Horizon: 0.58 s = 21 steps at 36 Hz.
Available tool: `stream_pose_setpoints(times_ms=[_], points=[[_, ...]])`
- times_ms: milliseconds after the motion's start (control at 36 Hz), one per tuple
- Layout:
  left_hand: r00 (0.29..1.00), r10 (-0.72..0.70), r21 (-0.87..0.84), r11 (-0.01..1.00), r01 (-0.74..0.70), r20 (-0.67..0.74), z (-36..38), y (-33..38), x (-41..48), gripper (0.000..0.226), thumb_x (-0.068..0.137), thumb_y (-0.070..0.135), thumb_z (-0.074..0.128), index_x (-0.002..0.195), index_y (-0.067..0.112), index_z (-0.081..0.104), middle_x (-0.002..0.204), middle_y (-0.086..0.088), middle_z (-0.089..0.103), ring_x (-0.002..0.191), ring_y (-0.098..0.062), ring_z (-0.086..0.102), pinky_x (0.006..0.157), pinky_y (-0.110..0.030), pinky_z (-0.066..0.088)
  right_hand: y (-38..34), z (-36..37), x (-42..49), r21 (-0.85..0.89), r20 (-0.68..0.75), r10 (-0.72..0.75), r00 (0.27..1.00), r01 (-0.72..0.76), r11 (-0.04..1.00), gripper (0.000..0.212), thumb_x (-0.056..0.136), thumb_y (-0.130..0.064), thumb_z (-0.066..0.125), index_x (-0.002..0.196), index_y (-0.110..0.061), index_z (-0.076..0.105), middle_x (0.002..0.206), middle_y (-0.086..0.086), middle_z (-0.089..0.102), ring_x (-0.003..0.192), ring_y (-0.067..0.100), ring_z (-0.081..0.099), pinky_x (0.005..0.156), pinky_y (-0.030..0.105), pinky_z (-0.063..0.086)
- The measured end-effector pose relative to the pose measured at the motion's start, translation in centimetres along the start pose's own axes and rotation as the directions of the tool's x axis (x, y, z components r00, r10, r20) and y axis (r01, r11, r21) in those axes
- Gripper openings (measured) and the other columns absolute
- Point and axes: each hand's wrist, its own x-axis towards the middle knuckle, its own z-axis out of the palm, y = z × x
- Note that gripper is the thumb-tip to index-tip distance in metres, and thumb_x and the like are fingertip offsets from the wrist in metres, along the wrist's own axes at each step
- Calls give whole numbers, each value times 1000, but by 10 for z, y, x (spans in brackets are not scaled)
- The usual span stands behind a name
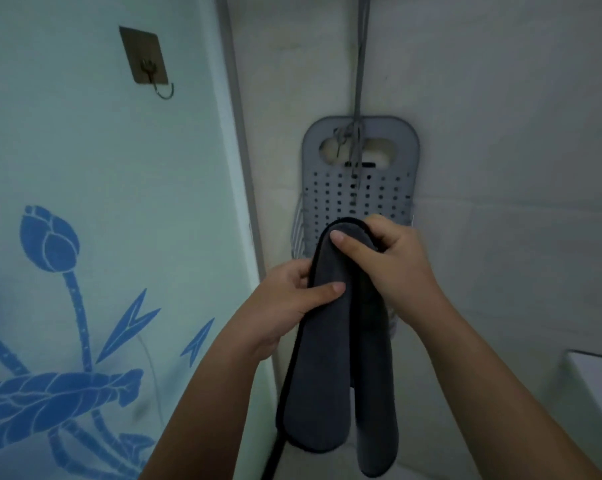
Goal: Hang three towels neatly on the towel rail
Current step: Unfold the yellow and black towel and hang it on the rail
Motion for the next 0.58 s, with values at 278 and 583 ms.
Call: stream_pose_setpoints(times_ms=[278,583], points=[[993,112,361,928,-95,-24,-18,18,57,18,80,21,69,91,6,68,90,-14,72,73,-16,67,66,-26,54,5,-54,41,31,-217,85,972,-81,996,17,85,-15,62,74,-27,64,69,-13,65,62,-5,59,58,13,49],[992,-44,537,843,-25,115,-49,31,102,6,77,21,72,79,16,73,78,1,75,69,-10,69,56,-16,51,23,-77,65,-170,-320,-22,947,-35,985,26,86,-8,58,70,-28,56,69,-14,58,60,-10,52,59,7,39]])
